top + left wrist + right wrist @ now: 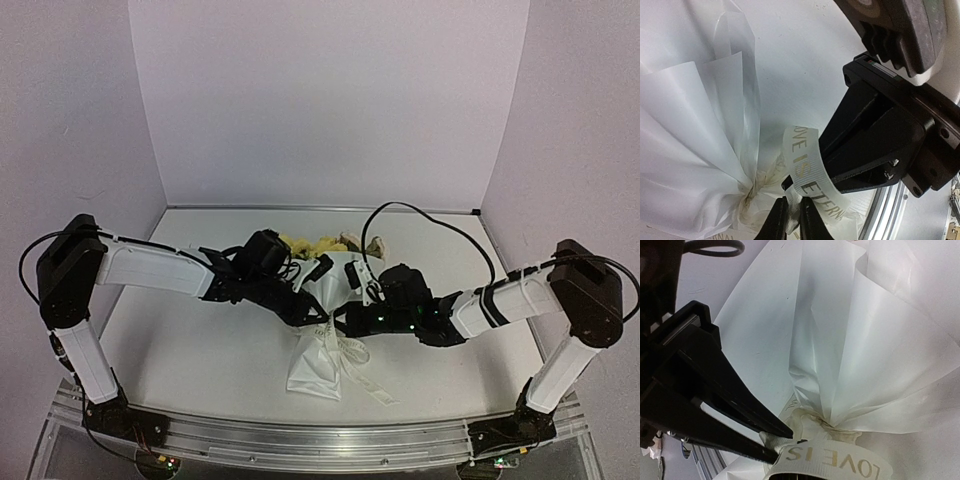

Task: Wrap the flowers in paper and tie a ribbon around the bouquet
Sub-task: Cross the half-tied ribbon over the folded bouquet.

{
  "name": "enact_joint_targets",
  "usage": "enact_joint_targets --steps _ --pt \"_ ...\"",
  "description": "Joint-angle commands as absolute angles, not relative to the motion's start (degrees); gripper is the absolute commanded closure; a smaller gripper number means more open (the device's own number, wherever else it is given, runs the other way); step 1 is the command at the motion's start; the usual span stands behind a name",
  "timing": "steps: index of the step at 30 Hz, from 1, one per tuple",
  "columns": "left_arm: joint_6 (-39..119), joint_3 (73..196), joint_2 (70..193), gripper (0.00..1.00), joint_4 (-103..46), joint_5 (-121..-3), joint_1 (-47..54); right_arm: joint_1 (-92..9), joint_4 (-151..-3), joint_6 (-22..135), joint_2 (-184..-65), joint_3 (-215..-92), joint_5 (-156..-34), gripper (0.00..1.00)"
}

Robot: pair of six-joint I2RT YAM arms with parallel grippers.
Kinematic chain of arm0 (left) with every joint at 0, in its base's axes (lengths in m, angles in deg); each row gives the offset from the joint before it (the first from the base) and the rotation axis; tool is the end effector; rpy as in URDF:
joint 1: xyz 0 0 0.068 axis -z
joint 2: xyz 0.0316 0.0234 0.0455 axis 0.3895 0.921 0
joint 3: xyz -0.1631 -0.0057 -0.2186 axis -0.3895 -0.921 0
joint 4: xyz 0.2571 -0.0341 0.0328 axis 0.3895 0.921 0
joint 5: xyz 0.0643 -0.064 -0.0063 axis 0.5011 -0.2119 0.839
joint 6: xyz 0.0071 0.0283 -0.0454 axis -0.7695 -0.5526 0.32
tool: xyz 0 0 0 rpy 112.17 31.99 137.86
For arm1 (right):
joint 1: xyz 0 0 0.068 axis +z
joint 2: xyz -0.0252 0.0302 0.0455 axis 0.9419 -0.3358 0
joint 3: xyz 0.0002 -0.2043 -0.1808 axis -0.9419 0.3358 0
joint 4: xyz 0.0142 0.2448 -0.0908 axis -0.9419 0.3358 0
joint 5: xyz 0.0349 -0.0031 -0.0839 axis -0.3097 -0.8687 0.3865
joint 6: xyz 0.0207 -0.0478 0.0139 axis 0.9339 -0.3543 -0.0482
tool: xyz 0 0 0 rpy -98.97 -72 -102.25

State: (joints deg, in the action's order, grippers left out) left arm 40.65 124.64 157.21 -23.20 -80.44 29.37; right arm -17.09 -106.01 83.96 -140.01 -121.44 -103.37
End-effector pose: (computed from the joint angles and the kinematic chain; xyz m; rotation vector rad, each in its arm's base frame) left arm 0.2189 -0.3092 0.1940 1.0818 2.2262 -1.0708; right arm 0.1971 0.2811 0.1685 -0.5620 2.1587 1.2062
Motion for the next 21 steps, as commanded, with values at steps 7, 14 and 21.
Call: enact_joint_targets --steps 7,14,21 --pt "40.8 123.2 156.2 1.00 -28.2 -79.8 28.7 -16.7 -99.7 82.7 -135.7 -121.5 -101.9 0.84" --pt "41.3 122.1 155.2 1.00 -29.4 -78.8 28.7 -16.7 -88.3 81.3 -129.8 -119.6 -97.7 0.69" --pt "42.0 120.9 153.8 1.00 -30.8 -77.3 28.7 -16.7 -81.4 79.2 -124.8 -116.4 -93.7 0.55"
